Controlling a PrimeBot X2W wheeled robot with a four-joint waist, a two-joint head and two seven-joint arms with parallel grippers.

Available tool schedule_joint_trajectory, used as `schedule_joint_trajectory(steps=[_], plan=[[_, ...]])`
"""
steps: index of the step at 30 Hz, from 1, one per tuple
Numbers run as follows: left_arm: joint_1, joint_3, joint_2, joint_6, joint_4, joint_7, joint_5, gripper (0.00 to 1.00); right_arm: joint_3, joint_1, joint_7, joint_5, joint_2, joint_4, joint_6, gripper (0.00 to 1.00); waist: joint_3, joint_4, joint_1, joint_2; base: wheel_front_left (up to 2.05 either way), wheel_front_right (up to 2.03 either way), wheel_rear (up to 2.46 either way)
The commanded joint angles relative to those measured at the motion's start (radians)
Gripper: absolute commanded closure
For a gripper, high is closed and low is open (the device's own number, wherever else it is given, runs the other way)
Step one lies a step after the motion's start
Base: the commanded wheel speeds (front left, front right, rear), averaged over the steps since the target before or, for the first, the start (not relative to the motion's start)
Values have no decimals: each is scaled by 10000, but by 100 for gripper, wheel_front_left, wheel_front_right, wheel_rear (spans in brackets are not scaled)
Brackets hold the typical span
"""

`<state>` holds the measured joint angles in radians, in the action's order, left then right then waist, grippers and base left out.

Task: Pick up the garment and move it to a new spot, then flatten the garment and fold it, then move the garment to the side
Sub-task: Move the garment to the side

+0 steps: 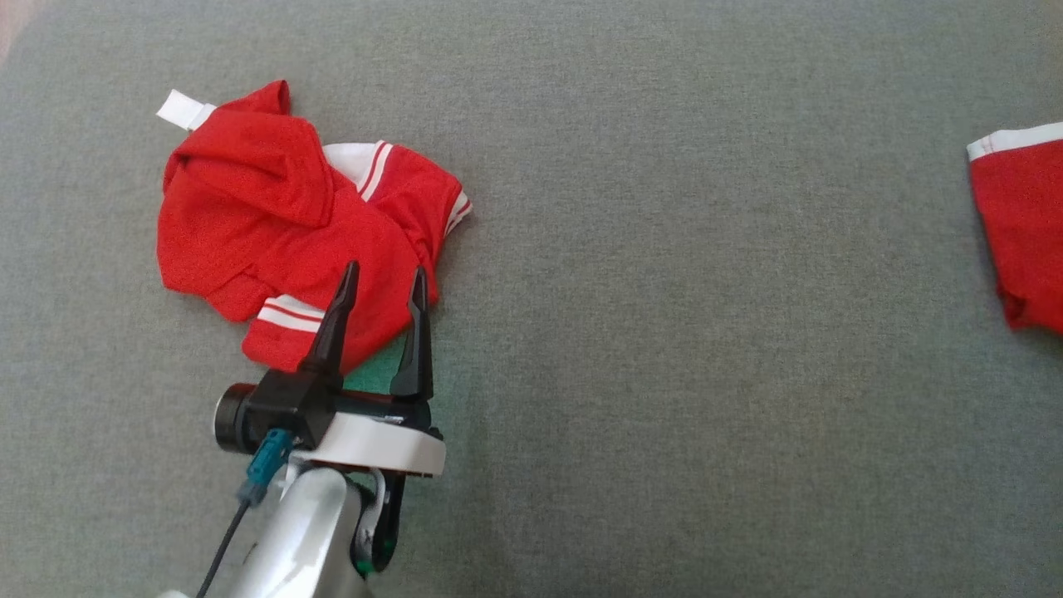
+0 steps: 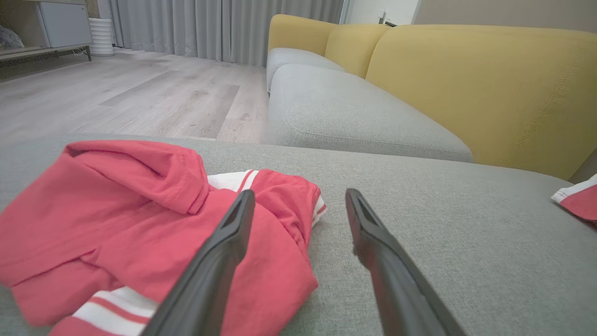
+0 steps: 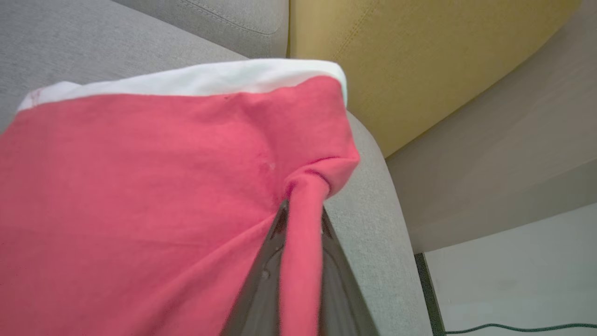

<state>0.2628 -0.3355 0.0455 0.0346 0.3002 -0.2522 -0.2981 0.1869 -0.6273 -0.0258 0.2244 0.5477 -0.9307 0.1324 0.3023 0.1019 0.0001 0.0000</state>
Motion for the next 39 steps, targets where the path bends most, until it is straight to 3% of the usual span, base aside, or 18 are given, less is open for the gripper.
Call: schedule_joint_trajectory(steps=[1, 2, 3, 4, 9, 13, 20, 29, 34, 39], plan=[[290, 286, 47, -1, -260, -95, 46, 0, 54, -155, -121, 125, 252, 125, -17, 100, -35, 9, -1, 0, 0, 0, 0], [289, 291, 47, 3, -242, -95, 47, 0, 112, -173, -96, 179, 207, 48, -17, 67, -74, 9, -1, 0, 0, 0, 0], [281, 303, 47, 14, -230, -95, 48, 0, 141, -180, -73, 242, 158, -13, -17, 22, -119, -1, -1, 0, 0, 0, 0], [264, 316, 47, 25, -222, -95, 47, 0, 196, -200, -87, 304, 115, -32, -17, 0, -167, -16, -1, 0, 0, 0, 0], [165, 380, 47, 46, -203, -95, 49, 0, 472, -274, -293, 510, -169, 81, -17, 0, -466, -108, -1, 0, 0, 0, 0], [20, 469, 47, 48, -209, -95, 43, 0, 800, -306, -641, 512, -748, 471, -17, 0, -938, -216, -1, 0, 0, 0, 0], [-369, 668, 47, 57, -247, -95, 113, 0, 931, 97, -1698, -28, -2475, 1590, -17, 0, -1968, -351, -1, 0, 0, 0, 0], [-999, 947, 47, -12, -262, -95, 510, 0, -189, 1383, -2166, -1835, -4489, 4304, -17, 0, -3202, -256, -1, 0, 0, 0, 0], [-1271, 1007, 47, -50, -267, -95, 565, 0, -839, 2649, -2071, -2461, -4897, 5661, -17, 0, -3372, -156, -1, 0, 0, 0, 0], [-1505, 1008, 47, -54, -150, -95, 413, 0, -1165, 4023, -2084, -3288, -4968, 6140, -17, 0, -3436, -64, -1, 0, 0, 0, 0]])
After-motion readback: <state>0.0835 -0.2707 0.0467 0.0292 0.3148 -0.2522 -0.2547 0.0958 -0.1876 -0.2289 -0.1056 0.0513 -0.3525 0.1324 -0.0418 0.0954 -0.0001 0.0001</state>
